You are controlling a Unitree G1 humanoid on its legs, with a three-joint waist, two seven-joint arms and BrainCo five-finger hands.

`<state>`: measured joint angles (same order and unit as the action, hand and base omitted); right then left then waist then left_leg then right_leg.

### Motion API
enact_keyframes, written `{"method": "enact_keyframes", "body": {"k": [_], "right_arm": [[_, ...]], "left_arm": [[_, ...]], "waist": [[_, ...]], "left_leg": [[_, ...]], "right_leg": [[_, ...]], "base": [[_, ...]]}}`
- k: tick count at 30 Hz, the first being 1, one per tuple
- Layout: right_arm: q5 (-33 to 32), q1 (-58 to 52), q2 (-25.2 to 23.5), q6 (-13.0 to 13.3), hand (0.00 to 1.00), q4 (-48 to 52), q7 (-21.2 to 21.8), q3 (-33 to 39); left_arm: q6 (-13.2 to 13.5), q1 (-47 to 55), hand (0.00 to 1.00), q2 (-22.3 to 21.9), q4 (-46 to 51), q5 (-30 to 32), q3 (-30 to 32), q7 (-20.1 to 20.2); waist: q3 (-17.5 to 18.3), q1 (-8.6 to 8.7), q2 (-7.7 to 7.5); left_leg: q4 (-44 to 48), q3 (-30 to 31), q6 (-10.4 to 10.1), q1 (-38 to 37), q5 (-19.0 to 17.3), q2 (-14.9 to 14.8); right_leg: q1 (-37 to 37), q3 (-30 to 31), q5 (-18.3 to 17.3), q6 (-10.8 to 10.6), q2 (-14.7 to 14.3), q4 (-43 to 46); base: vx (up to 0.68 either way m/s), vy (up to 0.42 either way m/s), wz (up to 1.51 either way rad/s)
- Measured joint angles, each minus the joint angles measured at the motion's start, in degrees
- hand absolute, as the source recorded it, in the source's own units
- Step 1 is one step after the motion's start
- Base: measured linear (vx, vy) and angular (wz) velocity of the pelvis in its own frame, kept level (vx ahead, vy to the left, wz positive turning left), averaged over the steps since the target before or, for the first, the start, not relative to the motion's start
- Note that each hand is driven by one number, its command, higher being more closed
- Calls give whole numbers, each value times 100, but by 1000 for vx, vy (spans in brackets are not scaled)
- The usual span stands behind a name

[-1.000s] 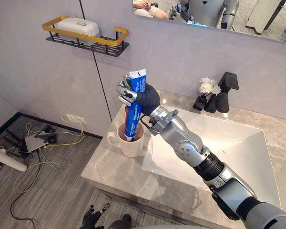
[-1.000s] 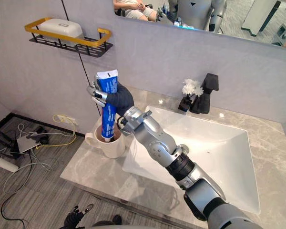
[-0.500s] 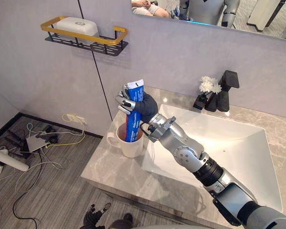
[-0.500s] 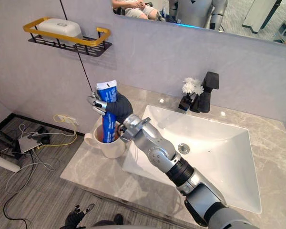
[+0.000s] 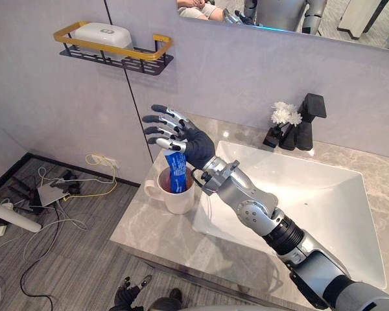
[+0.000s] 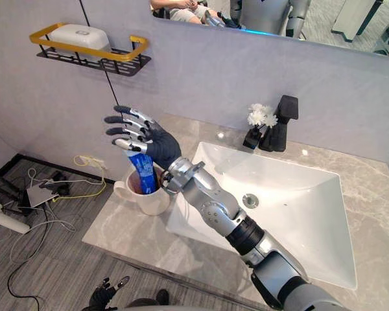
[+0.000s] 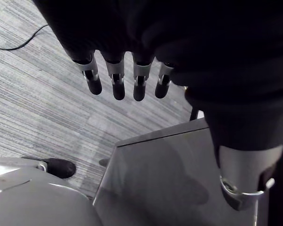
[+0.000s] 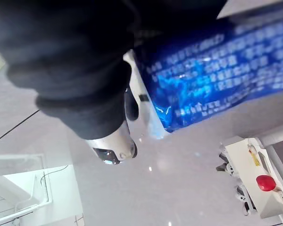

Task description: Organize washtable

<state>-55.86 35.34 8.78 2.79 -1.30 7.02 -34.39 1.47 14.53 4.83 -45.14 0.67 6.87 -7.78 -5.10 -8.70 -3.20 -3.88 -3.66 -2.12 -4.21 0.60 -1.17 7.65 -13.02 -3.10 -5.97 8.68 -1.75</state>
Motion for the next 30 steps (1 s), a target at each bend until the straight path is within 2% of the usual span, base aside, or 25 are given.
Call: {"method": "enact_keyframes", "body": {"k": [20, 30], "right_arm": [[150, -208, -107, 42, 0, 393, 71, 148], [316, -316, -85, 367, 0, 1006, 63, 853]], "left_arm": [[-1, -32, 0, 2, -94, 8, 11, 4], [0, -116, 0, 3, -268, 115, 51, 9]], "waist": [[0, 22, 3], [8, 67, 24]], "left_leg": [[21, -1, 0, -20, 0, 5], [77, -1, 1, -22, 1, 12]], "right_leg": [[15, 0, 0, 0, 8, 23], [25, -24, 0, 0, 23, 57]], "base": [[0, 0, 0], [0, 0, 0]]}}
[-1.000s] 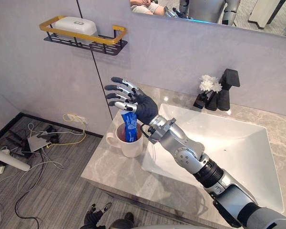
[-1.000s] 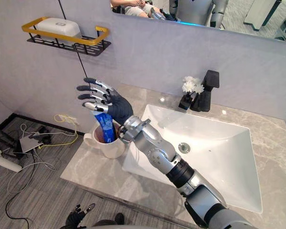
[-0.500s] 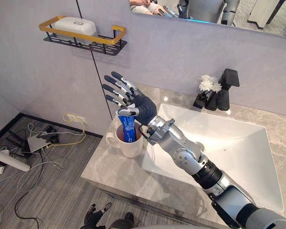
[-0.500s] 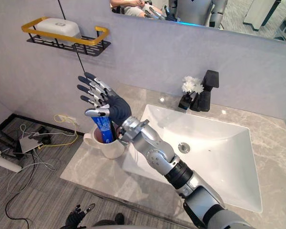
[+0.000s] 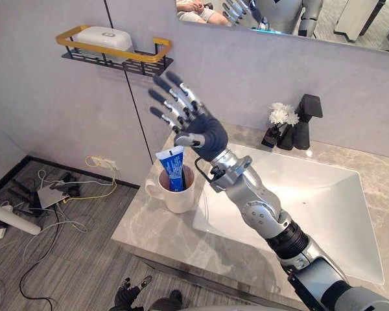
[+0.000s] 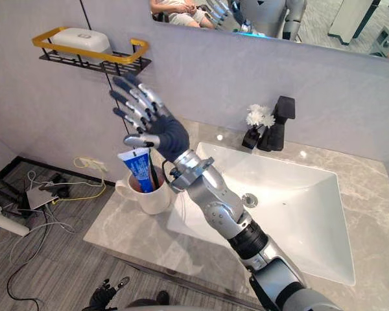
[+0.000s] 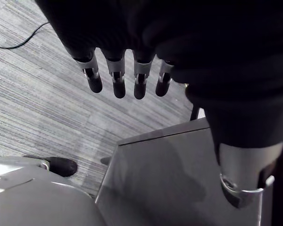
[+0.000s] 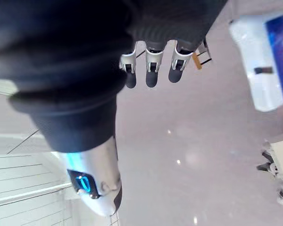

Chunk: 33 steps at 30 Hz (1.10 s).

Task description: Organize washtable

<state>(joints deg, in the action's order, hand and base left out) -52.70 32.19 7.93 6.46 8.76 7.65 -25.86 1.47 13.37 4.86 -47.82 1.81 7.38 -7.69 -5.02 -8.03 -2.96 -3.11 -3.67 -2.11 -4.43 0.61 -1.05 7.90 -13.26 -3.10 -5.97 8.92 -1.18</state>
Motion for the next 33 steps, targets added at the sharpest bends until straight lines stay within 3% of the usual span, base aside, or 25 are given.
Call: {"method": "enact_keyframes", "body": {"k": [7, 13, 15, 20, 23, 28, 29, 33], "right_arm": [[327, -94, 213, 265, 0, 809, -32, 946], [932, -327, 382, 873, 0, 1373, -495, 2131], [1076, -344, 391, 923, 0, 1424, -630, 2322], [1344, -383, 727, 1102, 0, 1640, -852, 3027], [1623, -481, 908, 1132, 0, 1756, -1076, 3739], [1973, -1106, 1197, 1254, 0, 1925, -1445, 5531], [2027, -1395, 1311, 1319, 0, 1931, -1553, 6143], [2327, -2131, 1363, 1328, 0, 1828, -1818, 7433]], "left_arm": [[2, -2, 0, 8, -7, 59, 5, 3], [1, -7, 0, 9, -78, 197, -8, 2], [-2, -1, 0, 7, -128, 286, -26, 2], [-2, 10, 0, 5, -130, 354, -89, 10], [-2, 17, 0, 59, -129, 354, -94, 11], [-8, 59, 0, 91, -130, 363, -41, 29], [-8, 96, 0, 86, -139, 363, -15, 52], [-8, 97, 0, 75, -203, 392, 167, 165]], "waist": [[3, 101, 4], [29, 163, 42], [60, 257, 82], [96, 284, 125], [115, 348, 97], [258, 439, 37], [306, 511, 41], [347, 783, 46]], "left_leg": [[9, 2, 1, -6, 1, 6], [9, -11, 1, -38, 1, 5], [7, -24, 1, -41, 1, 5], [-8, -100, 0, -54, 0, 0], [-31, -117, 0, -54, 0, 4], [-102, -238, 0, -30, -3, 13], [-108, -242, -1, -28, -7, 17], [-112, -288, -25, -8, -40, 11]], "right_leg": [[7, -4, 1, -2, 6, 1], [30, 5, 1, -2, 7, 0], [27, 17, 2, -2, 8, -2], [-9, 96, 11, -16, 8, -8], [-28, 111, 17, -25, 13, -15], [-157, 238, 34, -45, 19, -24], [-177, 258, 44, -53, 23, -24], [-247, 336, 44, -54, 19, -45]], "base": [[0, 0, 0], [0, 0, 0], [0, 0, -3], [0, 0, -7], [0, 0, 0], [18, -3, -13], [36, -4, -11], [4, -10, -15]]}}
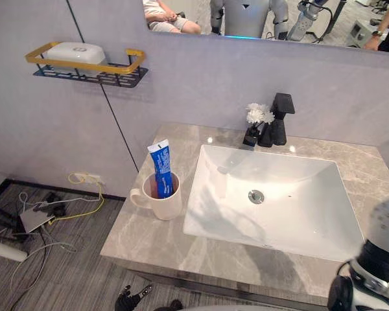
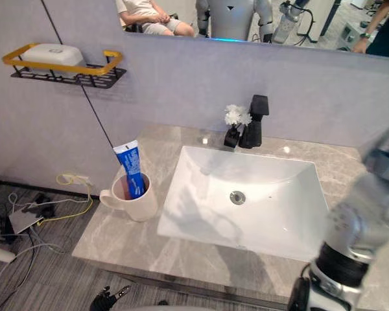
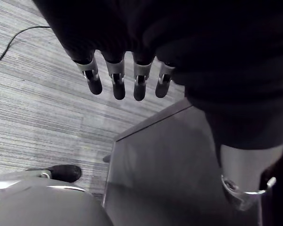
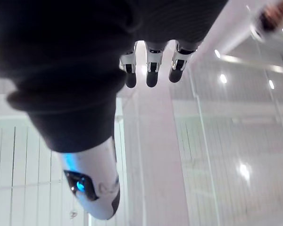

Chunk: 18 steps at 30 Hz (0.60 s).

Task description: Organize washtable

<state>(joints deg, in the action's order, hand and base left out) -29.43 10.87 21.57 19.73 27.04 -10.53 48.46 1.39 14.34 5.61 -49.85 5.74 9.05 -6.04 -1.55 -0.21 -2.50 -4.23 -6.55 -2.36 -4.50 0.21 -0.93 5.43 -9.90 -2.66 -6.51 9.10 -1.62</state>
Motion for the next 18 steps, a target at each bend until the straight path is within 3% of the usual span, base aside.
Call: {"method": "enact_keyframes", "body": {"k": [5, 9, 13, 18], "right_arm": [[1040, -926, -15, -283, 0, -804, -558, 969], [2295, -1474, -162, -1028, 0, -1841, -1063, 1221], [2503, -1752, -861, -1503, 0, -2508, -1184, 1127], [2433, -2202, -1875, -1691, 0, -2626, -1180, 529]], "left_arm": [[-85, 55, 0, -89, -149, 22, 201, 94], [-119, 53, 0, -117, -197, 23, 267, 102], [-124, 33, 0, -193, -201, 9, 307, 104], [-229, 45, 0, -287, -199, -120, 534, 103]], "waist": [[291, 255, 8], [336, 275, 10], [341, 261, 12], [360, 238, 29]], "left_leg": [[-8, -139, -51, 61, -81, -4], [-11, -171, -112, 65, -146, -4], [-99, -159, -123, 35, -151, 0], [-100, -293, -72, -39, -130, -34]], "right_leg": [[-209, 244, 20, -19, -3, -9], [-307, 363, 26, -24, -7, 12], [-364, 395, 28, -25, -18, 47], [-358, 402, 41, -30, -35, 107]], "base": [[10, -3, -26], [-19, -8, -15], [-25, -13, -7], [11, -21, -10]]}}
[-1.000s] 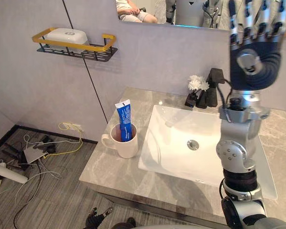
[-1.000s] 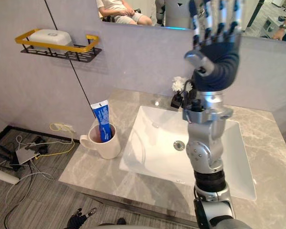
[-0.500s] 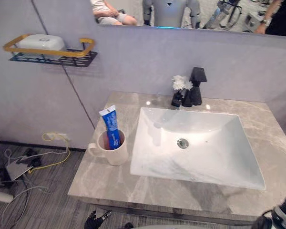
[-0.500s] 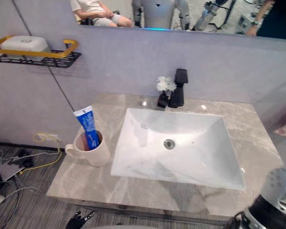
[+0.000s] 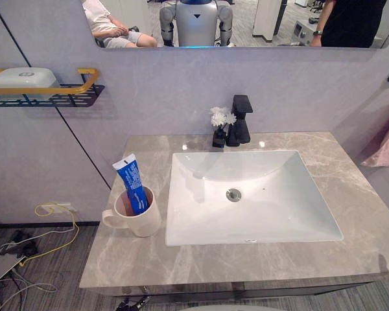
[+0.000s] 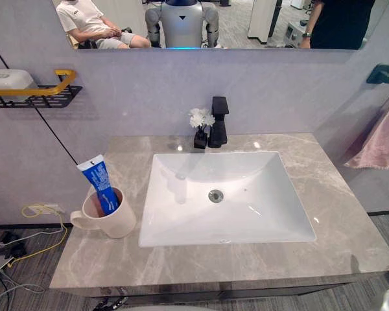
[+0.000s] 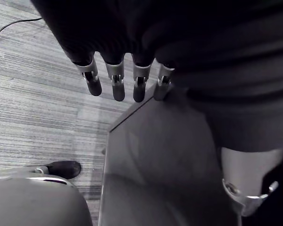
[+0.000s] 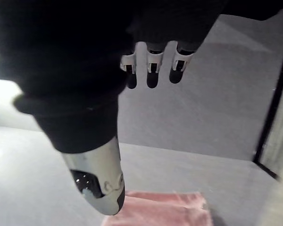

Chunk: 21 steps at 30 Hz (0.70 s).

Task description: Organize washtable

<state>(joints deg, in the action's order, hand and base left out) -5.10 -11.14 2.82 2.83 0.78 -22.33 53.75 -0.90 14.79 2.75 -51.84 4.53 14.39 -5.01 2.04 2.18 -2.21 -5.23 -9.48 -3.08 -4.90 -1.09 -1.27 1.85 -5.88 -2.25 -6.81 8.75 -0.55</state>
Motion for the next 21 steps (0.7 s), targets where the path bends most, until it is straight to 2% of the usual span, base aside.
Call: {"method": "enact_keyframes", "body": {"k": [6, 14, 18, 21], "right_arm": [[-665, -412, -667, -9, 0, -700, 117, -521], [-845, -438, -678, 43, 0, -1317, 253, -421], [-894, -420, -680, 89, 0, -1759, 286, -367], [-893, -348, -682, 102, 0, -1961, 352, -281]], "left_arm": [[-45, -19, 0, -69, 11, -236, 151, 9], [-41, -32, 0, -107, 15, -282, 260, 0], [-41, -80, 0, -112, 2, -285, 262, -1], [-41, -79, 0, -114, -1, -287, 265, -7]], "waist": [[7, -147, -5], [8, -184, -27], [-4, -296, -44], [-6, -305, -44]], "left_leg": [[7, -158, 21, -103, -91, -62], [0, -188, 52, -160, -70, -66], [0, -181, 52, -191, -69, -66], [-2, -178, 52, -200, -69, -68]], "right_leg": [[31, -20, 0, -3, 0, 61], [115, -84, -8, -7, 4, 29], [194, -138, -6, -7, 4, -38], [224, -154, -6, -7, 2, -70]], "base": [[-27, -24, -10], [-5, -8, 1], [1, -13, 3], [0, -9, 2]]}}
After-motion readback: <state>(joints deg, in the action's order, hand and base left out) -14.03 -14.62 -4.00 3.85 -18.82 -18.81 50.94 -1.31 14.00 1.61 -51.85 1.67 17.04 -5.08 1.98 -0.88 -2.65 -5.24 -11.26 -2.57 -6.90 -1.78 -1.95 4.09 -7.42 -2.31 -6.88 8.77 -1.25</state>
